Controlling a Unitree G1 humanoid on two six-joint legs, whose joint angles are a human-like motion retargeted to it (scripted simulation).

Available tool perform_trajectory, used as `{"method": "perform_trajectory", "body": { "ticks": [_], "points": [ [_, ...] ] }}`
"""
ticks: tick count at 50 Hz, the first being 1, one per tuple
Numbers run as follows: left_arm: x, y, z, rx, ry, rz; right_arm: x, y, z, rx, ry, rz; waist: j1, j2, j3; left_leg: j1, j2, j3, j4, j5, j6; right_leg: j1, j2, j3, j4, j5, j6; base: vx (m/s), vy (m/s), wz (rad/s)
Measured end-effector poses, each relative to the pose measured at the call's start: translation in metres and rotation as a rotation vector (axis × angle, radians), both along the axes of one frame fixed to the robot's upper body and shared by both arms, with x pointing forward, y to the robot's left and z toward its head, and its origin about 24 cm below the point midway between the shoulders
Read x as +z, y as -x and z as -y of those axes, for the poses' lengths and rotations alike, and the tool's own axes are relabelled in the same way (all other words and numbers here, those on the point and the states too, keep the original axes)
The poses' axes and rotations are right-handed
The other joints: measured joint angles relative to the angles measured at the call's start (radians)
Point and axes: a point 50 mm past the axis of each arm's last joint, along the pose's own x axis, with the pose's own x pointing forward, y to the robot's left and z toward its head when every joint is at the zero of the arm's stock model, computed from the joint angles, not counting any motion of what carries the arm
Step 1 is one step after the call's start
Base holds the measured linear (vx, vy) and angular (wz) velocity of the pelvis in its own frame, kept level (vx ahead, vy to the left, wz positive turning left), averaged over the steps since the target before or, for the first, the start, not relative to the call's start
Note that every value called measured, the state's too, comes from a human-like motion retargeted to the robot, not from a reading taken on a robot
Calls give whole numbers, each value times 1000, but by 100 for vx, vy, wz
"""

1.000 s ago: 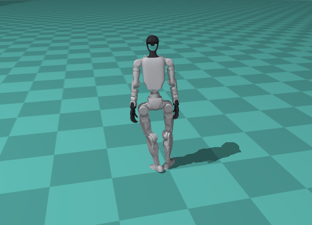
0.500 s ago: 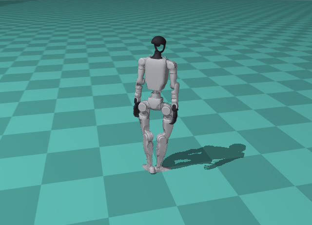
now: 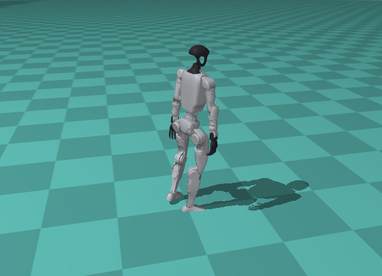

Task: In place motions

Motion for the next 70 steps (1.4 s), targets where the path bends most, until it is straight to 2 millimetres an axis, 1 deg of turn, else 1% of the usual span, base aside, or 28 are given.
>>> {"method": "perform_trajectory", "body": {
  "ticks": [3,5,6,7,8,9,11,12,13,16,20,22,26,30,38,43,47,53,58,64,70],
  "points": [
    [0,-6,2,-36,6,22,1,12,5,10,29,-51,27,53,8,-9,-73,-226,-139,25,-107,4,61,42,1,6,-8,12,8,-111],
    [0,-6,2,-53,9,23,1,21,6,13,40,-81,35,90,13,6,-94,-305,-243,70,-166,15,106,65,3,8,-10,17,10,-103],
    [0,-4,4,-58,14,17,1,26,6,9,43,-95,36,97,14,16,-118,-341,-271,122,-140,21,113,82,4,11,-7,23,14,-80],
    [0,-2,5,-62,20,10,1,30,7,4,45,-108,27,103,10,30,-116,-322,-291,139,-125,25,116,91,6,14,-3,24,14,-29],
    [0,0,6,-62,26,-1,1,34,7,-3,43,-120,-3,107,0,52,-64,-196,-291,87,-134,23,113,84,11,16,4,24,13,-15],
    [0,4,6,-58,30,-14,1,38,5,-11,40,-129,-17,109,-6,61,-55,-174,-297,78,-138,24,113,92,14,20,8,24,12,-33],
    [0,10,6,-43,31,-41,-1,43,0,-40,29,-136,-32,114,-10,82,-74,-235,-323,90,-134,26,117,111,20,28,11,18,10,-70],
    [0,12,5,-35,28,-52,-1,45,-4,-66,23,-133,-38,116,-10,98,-76,-238,-339,89,-129,28,121,116,22,32,10,10,7,-74],
    [0,14,5,-26,25,-59,-2,46,-7,-98,15,-127,-36,117,-6,115,-70,-191,-351,87,-124,32,126,126,23,36,8,11,9,-85],
    [1,24,3,-9,20,-92,-3,53,-14,-181,-16,-131,-28,119,-20,152,-85,-179,-381,80,-104,30,131,163,28,45,8,16,12,-88],
    [2,34,1,21,7,-143,-3,60,-20,-210,-43,-152,-40,125,-52,159,-85,-153,-393,66,-86,9,131,197,35,57,16,10,7,-58],
    [2,34,0,40,5,-148,-3,58,-21,-207,-42,-150,-54,126,-52,162,-84,-142,-391,59,-78,6,131,198,37,62,16,1,9,-29],
    [1,26,-4,40,5,-126,-4,52,-22,-182,-46,-133,-54,123,-43,177,-85,-121,-394,48,-67,3,130,224,46,72,21,2,5,-40],
    [1,19,-7,31,1,-97,-4,47,-21,-143,-44,-120,-57,120,-52,179,-88,-112,-400,42,-60,-4,127,231,46,79,23,1,1,-7],
    [1,7,-7,22,4,-72,-4,38,-20,-122,-40,-98,-47,106,-41,185,-96,-103,-400,36,-51,-1,118,227,49,89,25,0,0,0],
    [1,12,-6,7,4,-86,-5,34,-20,-112,-38,-85,-39,98,-35,188,-101,-103,-398,32,-46,4,115,225,48,93,26,0,0,0],
    [1,20,-6,1,-3,-115,-5,33,-20,-106,-41,-81,-36,94,-32,190,-103,-105,-397,30,-44,8,113,222,48,95,28,0,0,0],
    [2,35,-6,-7,-17,-167,-5,36,-20,-105,-40,-92,-29,89,-27,191,-109,-112,-396,27,-41,14,110,215,46,97,30,0,0,0],
    [3,43,-5,-8,-23,-190,-4,40,-20,-108,-38,-106,-25,87,-24,191,-114,-118,-395,25,-38,20,109,208,44,99,31,0,0,0],
    [4,46,-5,-3,-23,-196,-4,43,-19,-111,-36,-114,-22,85,-25,191,-119,-125,-394,22,-35,24,107,201,42,100,33,0,0,0],
    [3,42,-5,-1,-18,-185,-4,42,-19,-103,-33,-116,-20,84,-25,192,-124,-128,-392,18,-32,28,105,198,40,103,33,0,0,0]
  ]
}}
